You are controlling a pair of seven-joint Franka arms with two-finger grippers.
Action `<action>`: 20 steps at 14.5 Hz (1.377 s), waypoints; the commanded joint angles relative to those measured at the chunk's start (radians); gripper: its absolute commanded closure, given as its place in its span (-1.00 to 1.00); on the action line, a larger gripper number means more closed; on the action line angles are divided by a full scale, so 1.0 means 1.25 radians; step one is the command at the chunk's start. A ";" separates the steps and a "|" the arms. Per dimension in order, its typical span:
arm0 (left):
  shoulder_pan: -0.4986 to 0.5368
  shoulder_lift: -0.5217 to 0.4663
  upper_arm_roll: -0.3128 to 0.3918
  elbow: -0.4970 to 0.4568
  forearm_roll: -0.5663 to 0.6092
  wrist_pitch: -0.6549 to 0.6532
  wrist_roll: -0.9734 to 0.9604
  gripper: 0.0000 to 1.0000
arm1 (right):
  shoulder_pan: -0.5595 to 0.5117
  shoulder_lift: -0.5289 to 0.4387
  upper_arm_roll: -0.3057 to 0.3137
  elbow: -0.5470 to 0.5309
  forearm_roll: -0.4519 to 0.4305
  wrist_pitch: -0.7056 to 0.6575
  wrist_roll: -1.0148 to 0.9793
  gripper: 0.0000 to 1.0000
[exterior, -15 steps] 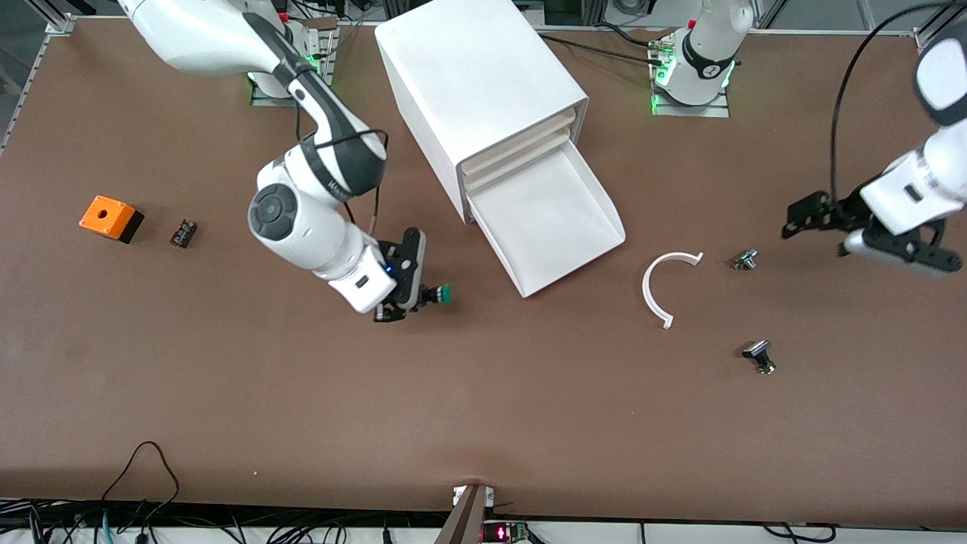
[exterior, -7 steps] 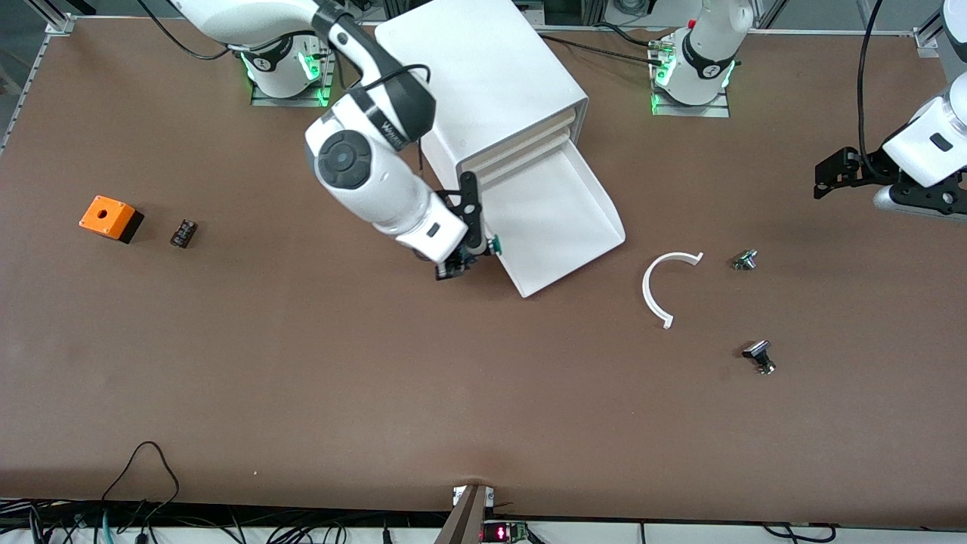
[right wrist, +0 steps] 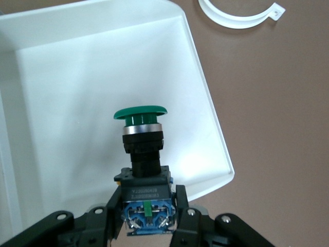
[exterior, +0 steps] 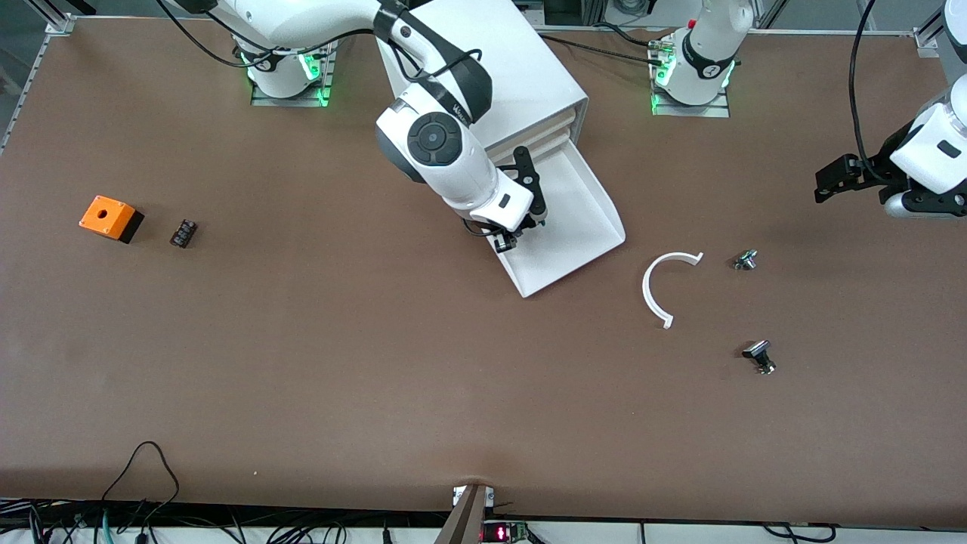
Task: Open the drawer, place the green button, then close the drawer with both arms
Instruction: 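Lower the green button into the open drawer and open the right gripper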
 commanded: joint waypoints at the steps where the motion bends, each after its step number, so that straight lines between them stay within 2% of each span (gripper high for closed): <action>1: -0.003 0.000 -0.002 0.009 0.017 -0.034 -0.023 -0.99 | 0.030 0.035 -0.015 0.029 -0.026 -0.014 0.010 0.48; 6: -0.009 0.003 -0.003 0.023 0.018 -0.033 -0.015 -0.99 | 0.070 0.052 -0.020 0.028 -0.053 -0.015 0.030 0.49; 9: -0.009 0.012 -0.003 0.034 0.017 -0.038 -0.012 -0.99 | 0.109 0.090 -0.063 0.031 -0.058 0.027 0.065 0.48; 14: -0.009 0.014 -0.002 0.036 0.016 -0.031 -0.012 -0.99 | 0.130 0.120 -0.091 0.029 -0.056 0.077 0.069 0.47; 15: -0.007 0.014 -0.002 0.036 0.015 -0.031 -0.012 -0.99 | 0.141 0.120 -0.102 0.029 -0.048 0.078 0.101 0.08; 16: -0.005 0.019 -0.002 0.037 0.014 -0.031 -0.012 -0.99 | 0.149 0.120 -0.103 0.031 -0.049 0.078 0.165 -0.99; 20: -0.001 0.056 -0.002 0.092 0.009 -0.038 -0.009 -0.99 | 0.159 0.105 -0.103 0.040 -0.049 0.072 0.263 -1.00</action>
